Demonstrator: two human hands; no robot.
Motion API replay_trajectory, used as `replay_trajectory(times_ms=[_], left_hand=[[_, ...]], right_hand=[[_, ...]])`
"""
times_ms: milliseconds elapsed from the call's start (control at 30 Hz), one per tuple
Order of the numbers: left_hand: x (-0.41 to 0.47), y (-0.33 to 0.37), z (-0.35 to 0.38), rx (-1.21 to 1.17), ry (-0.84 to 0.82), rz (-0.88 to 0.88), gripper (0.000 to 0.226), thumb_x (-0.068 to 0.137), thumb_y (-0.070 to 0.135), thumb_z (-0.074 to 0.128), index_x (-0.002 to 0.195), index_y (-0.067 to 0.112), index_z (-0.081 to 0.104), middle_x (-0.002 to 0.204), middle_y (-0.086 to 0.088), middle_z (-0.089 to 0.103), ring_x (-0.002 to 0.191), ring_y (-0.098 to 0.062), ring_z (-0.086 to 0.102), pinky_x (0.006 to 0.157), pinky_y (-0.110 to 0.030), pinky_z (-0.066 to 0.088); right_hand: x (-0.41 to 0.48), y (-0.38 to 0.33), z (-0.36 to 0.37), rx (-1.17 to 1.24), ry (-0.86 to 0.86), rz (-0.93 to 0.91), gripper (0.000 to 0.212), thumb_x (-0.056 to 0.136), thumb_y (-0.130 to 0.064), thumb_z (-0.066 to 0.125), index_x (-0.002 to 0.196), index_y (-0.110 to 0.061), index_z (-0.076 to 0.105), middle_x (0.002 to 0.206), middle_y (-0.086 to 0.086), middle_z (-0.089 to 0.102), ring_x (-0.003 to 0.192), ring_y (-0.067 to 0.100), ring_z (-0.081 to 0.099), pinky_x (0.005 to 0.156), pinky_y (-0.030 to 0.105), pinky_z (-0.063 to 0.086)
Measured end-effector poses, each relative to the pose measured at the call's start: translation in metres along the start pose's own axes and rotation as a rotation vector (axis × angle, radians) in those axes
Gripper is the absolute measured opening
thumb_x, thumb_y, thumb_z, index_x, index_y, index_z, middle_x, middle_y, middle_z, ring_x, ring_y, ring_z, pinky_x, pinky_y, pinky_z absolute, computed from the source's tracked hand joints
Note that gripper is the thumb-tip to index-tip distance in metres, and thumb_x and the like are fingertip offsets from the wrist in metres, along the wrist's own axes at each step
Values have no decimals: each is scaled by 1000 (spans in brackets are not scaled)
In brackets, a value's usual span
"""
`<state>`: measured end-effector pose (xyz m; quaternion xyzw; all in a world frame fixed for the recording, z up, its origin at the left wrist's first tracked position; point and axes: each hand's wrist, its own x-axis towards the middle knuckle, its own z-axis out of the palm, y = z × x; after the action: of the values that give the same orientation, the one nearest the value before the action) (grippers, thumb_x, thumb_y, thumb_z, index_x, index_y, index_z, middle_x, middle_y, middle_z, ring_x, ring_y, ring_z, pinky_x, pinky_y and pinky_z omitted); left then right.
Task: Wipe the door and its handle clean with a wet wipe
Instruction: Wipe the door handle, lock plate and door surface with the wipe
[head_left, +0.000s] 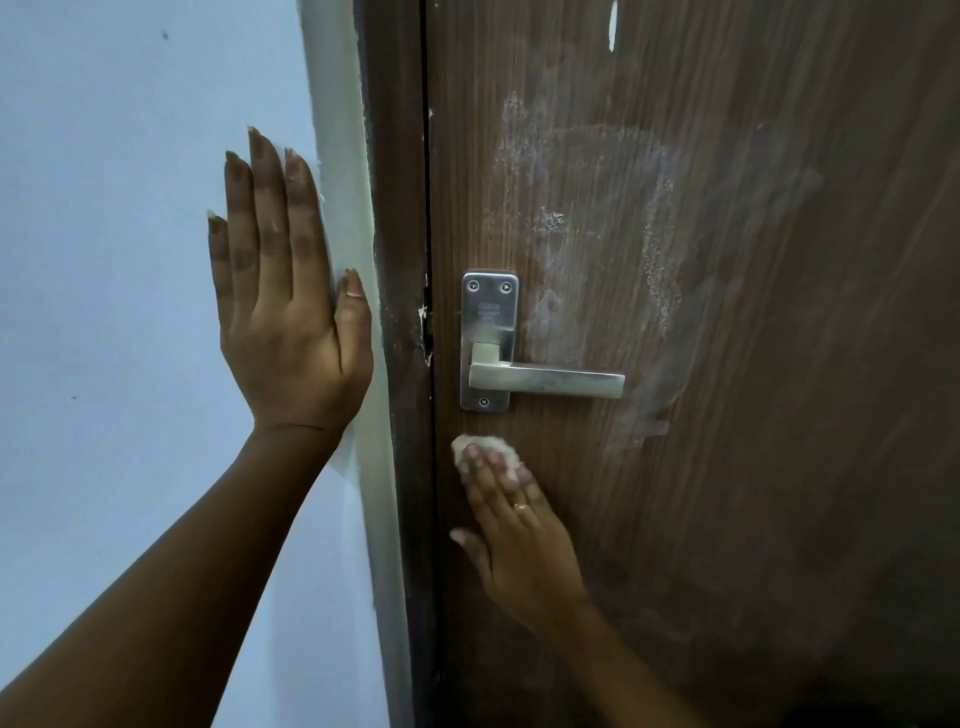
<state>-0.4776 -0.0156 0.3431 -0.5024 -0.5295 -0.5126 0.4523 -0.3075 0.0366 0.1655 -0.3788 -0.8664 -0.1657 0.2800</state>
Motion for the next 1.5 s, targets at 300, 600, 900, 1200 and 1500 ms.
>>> replay_trajectory(times_ms=[300, 600, 900, 1200, 1500], left_hand=[[-1, -1, 4, 32, -8, -19, 60, 95, 19, 40, 147, -1, 20, 154, -23, 23, 144, -36, 17, 120, -39, 6], [1, 0, 2, 73, -17, -1, 62, 93, 18, 41, 147, -2, 19, 154, -25, 21, 145, -36, 15, 121, -39, 7], [1, 1, 0, 59, -28, -1, 62, 92, 18, 41, 147, -2, 20, 154, -24, 22, 145, -35, 16, 121, -40, 9], [1, 0, 1, 50, -19, 3, 60, 94, 19, 40, 147, -2, 21, 154, -24, 22, 145, -36, 16, 121, -39, 8], [0, 0, 1, 47, -24, -7, 62, 93, 18, 41, 148, 1, 19, 155, -22, 20, 146, -33, 14, 122, -39, 8]], right_hand=[[-6, 55, -42, -5, 256, 503, 68, 97, -47, 16, 144, 0, 7, 152, 17, 8, 143, 27, 1, 117, 33, -4], [-13, 79, -47, -193, 48, 19, 59, 95, -44, 26, 139, -6, 35, 150, 8, 28, 137, 24, 26, 113, 35, 14], [16, 57, -55, -168, 95, 33, 60, 97, -44, 22, 143, -6, 27, 148, 14, 32, 138, 25, 18, 116, 37, 8], [40, 92, -101, -99, 333, 262, 66, 92, -40, 33, 143, 0, 19, 151, 13, 17, 141, 29, 10, 115, 39, 9], [39, 90, -94, -330, 204, -148, 50, 97, -32, 28, 142, -11, 35, 148, 7, 33, 135, 22, 33, 111, 37, 21]])
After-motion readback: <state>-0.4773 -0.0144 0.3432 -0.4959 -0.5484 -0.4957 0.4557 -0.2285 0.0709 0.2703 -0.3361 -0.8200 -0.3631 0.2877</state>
